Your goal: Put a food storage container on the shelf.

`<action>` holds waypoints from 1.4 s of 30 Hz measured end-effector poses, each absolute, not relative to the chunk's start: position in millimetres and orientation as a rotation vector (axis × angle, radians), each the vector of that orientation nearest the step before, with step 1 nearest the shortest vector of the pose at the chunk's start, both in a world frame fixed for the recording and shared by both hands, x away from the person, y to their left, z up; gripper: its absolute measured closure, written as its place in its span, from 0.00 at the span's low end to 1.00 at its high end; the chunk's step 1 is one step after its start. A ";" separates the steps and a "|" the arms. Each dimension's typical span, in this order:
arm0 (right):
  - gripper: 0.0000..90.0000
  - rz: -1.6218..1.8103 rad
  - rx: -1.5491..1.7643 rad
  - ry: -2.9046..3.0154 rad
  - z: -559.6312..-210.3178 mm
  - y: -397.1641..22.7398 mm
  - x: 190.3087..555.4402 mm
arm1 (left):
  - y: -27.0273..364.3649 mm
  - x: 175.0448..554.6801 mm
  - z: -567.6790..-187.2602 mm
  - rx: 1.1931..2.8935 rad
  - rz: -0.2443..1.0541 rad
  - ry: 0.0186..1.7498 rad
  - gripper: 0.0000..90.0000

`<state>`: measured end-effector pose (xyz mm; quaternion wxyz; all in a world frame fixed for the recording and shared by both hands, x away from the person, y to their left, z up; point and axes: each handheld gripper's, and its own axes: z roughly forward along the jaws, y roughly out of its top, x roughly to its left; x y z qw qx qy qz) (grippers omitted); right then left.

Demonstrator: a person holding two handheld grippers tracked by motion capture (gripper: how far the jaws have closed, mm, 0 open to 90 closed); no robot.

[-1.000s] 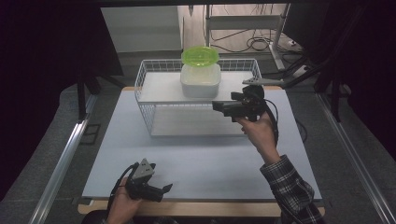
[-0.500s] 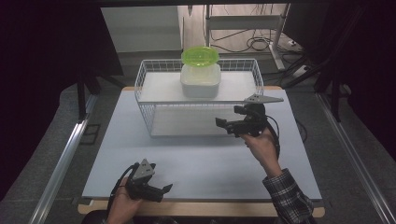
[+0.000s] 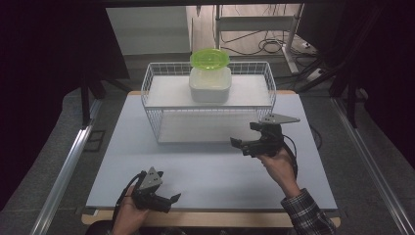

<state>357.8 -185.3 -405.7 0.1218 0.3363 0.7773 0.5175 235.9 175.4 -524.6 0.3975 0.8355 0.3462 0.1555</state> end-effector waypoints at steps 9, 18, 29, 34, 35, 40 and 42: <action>0.00 1.411 0.939 2.309 -420.3 -188.4 340.1 | 175.5 235.8 -524.6 2.117 0.397 0.872 0.03; 0.00 1.348 0.922 2.298 -433.6 -207.0 325.0 | 174.5 235.9 -525.1 2.120 0.397 0.872 0.03; 0.00 1.321 0.933 2.274 -452.8 -222.2 311.1 | 175.0 236.0 -525.1 2.122 0.395 0.872 0.03; 0.00 1.260 0.948 2.278 -464.8 -229.5 306.3 | 174.8 236.1 -525.4 2.123 0.395 0.873 0.03; 0.00 1.250 0.949 2.278 -466.6 -230.5 305.8 | 174.7 236.1 -525.4 2.124 0.395 0.872 0.03; 0.00 1.211 0.976 2.286 -479.5 -235.6 303.7 | 174.8 236.3 -525.7 2.122 0.393 0.873 0.03; 0.00 1.195 0.982 2.294 -484.0 -236.9 303.6 | 174.9 236.3 -525.6 2.122 0.393 0.872 0.03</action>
